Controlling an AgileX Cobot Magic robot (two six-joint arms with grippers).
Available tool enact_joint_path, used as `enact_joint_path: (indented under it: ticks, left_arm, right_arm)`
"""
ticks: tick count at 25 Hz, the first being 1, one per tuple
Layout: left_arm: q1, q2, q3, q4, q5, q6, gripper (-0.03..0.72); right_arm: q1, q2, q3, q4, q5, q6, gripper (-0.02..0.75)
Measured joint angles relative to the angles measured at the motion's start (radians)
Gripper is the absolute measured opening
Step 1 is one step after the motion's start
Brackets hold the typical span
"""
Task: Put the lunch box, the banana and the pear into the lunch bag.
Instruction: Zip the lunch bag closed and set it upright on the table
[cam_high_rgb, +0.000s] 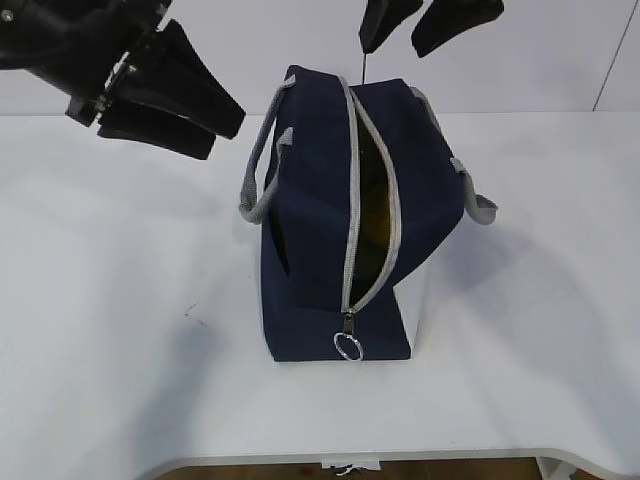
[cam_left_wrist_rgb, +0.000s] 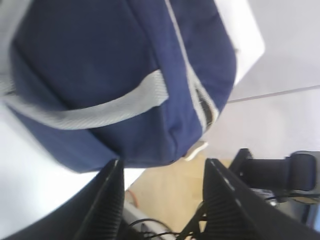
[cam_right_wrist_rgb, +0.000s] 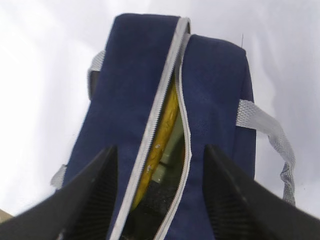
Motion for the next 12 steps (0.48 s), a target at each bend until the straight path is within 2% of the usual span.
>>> enact_joint_path:
  ticks: [7, 12]
  left_arm:
    - [0.0, -0.061, -0.007, 0.268, 0.017, -0.172, 0.383]
    - [0.0, -0.117, 0.005, 0.401, 0.025, -0.233, 0.37]
  right_arm:
    - [0.0, -0.079, 0.018, -0.068, 0.0, -0.018, 0.428]
    - [0.0, -0.193, 0.159, -0.1, -0.008, -0.036, 0.43]
